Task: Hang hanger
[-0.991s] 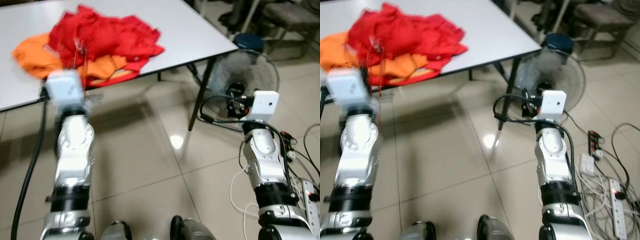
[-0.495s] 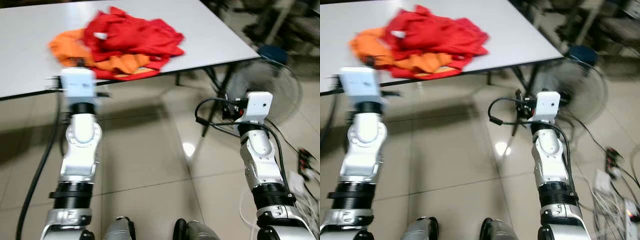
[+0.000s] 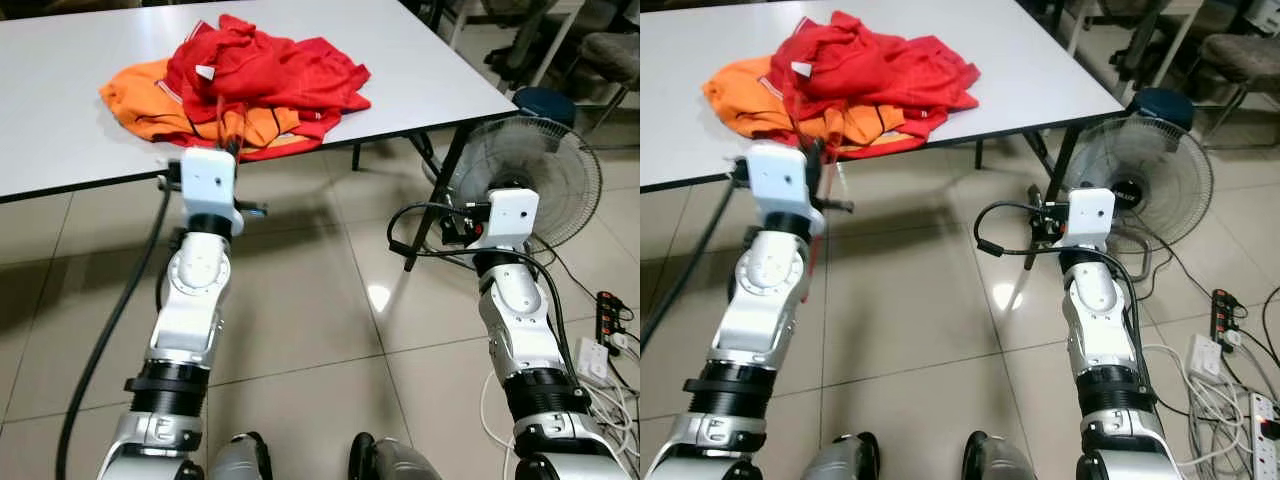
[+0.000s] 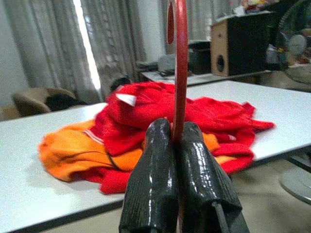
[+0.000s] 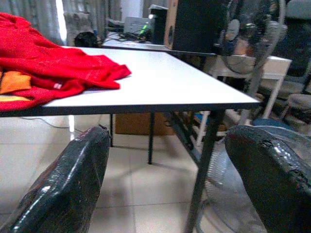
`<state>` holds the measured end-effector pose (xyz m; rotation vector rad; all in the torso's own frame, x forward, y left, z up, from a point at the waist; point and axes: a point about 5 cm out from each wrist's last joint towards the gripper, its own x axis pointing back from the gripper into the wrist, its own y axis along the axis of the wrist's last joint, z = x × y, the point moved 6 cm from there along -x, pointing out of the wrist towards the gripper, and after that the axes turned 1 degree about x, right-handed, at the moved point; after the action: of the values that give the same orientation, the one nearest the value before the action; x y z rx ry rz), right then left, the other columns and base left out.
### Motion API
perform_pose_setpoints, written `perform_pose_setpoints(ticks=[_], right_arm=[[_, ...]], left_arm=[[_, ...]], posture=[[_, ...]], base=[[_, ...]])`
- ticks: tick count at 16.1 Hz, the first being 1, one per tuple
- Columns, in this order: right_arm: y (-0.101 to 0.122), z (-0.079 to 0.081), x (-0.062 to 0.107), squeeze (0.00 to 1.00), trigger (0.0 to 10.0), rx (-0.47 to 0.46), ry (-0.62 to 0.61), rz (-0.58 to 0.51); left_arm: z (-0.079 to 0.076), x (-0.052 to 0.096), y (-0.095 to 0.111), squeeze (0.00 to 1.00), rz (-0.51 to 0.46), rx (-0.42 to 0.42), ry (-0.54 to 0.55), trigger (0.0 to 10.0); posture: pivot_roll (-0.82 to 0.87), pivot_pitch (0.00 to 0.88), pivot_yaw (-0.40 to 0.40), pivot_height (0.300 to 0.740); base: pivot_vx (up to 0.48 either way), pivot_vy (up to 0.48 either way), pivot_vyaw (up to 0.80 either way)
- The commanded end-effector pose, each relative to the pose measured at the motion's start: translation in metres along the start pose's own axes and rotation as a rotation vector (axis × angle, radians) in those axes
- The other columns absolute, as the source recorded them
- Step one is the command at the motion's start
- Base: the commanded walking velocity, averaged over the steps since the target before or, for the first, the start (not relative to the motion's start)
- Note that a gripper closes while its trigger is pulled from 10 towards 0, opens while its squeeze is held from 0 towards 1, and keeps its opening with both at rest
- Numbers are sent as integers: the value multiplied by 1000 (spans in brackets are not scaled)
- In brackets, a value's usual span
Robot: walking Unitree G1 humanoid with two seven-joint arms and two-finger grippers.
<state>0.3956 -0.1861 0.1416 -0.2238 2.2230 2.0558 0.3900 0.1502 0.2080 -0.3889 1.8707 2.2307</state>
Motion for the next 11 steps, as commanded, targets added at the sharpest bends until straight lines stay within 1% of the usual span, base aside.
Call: perform_pose_setpoints(ticks=[1, 2, 3, 4, 5, 6, 7, 8, 9, 10, 11], right_arm=[[4, 1, 0, 0, 10000, -3, 15, -15], [3, 1, 0, 4, 10000, 0, 17, -14], [2, 1, 1, 35, 10000, -5, 20, -10], [0, 2, 1, 55, 10000, -17, 25, -1], [-3, 2, 2, 114, 10000, -35, 29, 9], [-7, 4, 3, 180, 10000, -45, 37, 22], [-13, 4, 6, 227, 10000, -56, 39, 42], [-20, 4, 9, 341, 10000, -70, 40, 64], [-24, 6, 10, 420, 10000, -82, 46, 79], [-25, 9, 10, 420, 10000, -84, 57, 85], [-25, 12, 9, 400, 10000, -83, 70, 85]], left_arm=[[9, -1, 8, 0, -31, -6, 47, 10000], [12, -2, 9, 0, -41, 6, 65, 10000], [15, -1, 12, 0, -55, -7, 80, 10000], [11, -1, 7, 0, -37, -15, 57, 10000], [8, 2, -8, 0, 20, -11, 38, 10000], [12, 8, -32, 0, 119, 39, 54, 10000], [23, 19, -61, 0, 227, 53, 92, 10000], [35, 31, -80, 0, 290, 32, 128, 10000], [44, 40, -87, 0, 306, 2, 152, 10000], [50, 43, -85, 0, 297, -5, 172, 10000], [53, 42, -79, 0, 271, -3, 186, 10000]], posture=[[-155, 124, -12, 740], [-155, 124, -12, 740], [-159, 128, -16, 740], [-159, 128, -16, 740], [-159, 128, -16, 740], [-159, 128, -16, 740], [-147, 130, -21, 740], [-147, 130, -21, 740], [-137, 134, -24, 740], [-118, 142, -34, 740], [-114, 145, -37, 740]], base=[[0, 0, 450], [0, 0, 444], [0, 0, 444], [0, 0, 450], [0, 0, 444], [0, 0, 431], [0, 0, 425], [0, 0, 419], [0, 0, 419], [0, 0, 419], [0, 0, 419]])
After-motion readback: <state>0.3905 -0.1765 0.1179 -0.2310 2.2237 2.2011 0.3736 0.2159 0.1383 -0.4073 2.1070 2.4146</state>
